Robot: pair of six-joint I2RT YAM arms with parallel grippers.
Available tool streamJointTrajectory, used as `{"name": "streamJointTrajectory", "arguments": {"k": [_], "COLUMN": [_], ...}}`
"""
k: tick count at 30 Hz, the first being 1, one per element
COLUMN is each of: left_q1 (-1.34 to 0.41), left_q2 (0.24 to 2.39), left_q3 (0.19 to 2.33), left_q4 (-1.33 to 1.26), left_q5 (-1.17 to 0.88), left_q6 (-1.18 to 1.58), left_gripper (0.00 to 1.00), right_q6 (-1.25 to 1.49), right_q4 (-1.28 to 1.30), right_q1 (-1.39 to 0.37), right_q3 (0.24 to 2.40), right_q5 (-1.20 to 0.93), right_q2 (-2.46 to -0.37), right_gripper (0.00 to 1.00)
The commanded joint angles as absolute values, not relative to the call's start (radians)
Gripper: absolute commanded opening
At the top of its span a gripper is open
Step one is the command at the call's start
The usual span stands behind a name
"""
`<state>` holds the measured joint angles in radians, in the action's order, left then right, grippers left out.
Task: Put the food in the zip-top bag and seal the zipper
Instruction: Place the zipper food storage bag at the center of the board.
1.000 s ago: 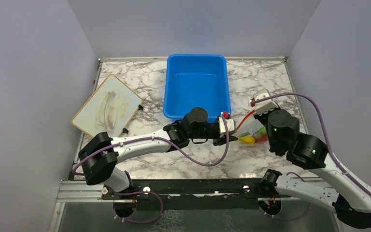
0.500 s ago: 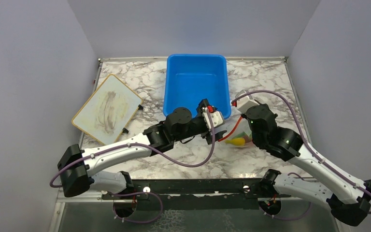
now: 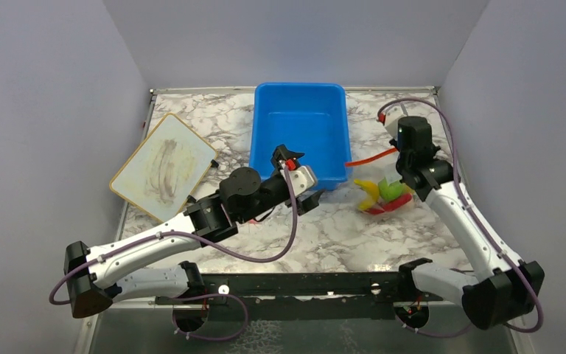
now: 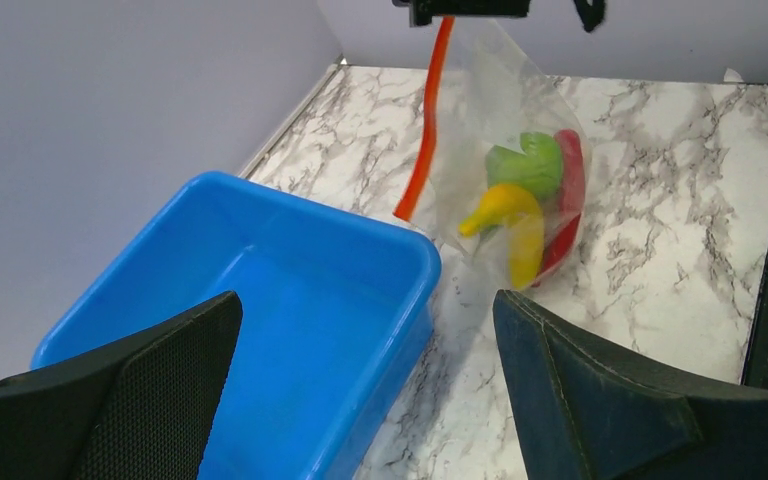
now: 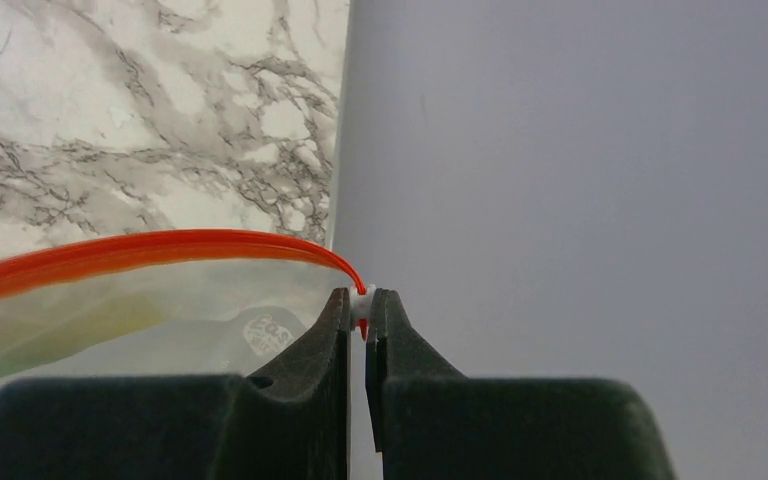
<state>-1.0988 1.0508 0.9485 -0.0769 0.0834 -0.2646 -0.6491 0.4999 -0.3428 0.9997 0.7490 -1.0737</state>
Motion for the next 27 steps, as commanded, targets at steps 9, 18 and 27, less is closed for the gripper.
{"name": "streamJointTrajectory", "arguments": {"k": [9,18,27], "left_q1": [-1.099,-1.099,-1.100], "left_q2": [1.046,1.020,1.033], "left_q3": [0.919,0.853,0.831], "left_q4": [0.005,-0.033,-0.054], "left_q5": [0.199,0.259,0.477], "left_q6": [-0.262,-0.214,-0.087], "left_gripper": [0.99,0.99,0.99], "right_q6": [-0.567,-0.513,-0.346], "right_q4": [0.310,0.297,0.395], "right_q1": [0.059,0.114,0.109], "right_q3": [1.243,1.299,1.297], "right_q5": [0.410,0.389,0.138], "right_q2": [-1.421,-1.518,-1.447], "right_gripper": [0.01,0.22,0.61]}}
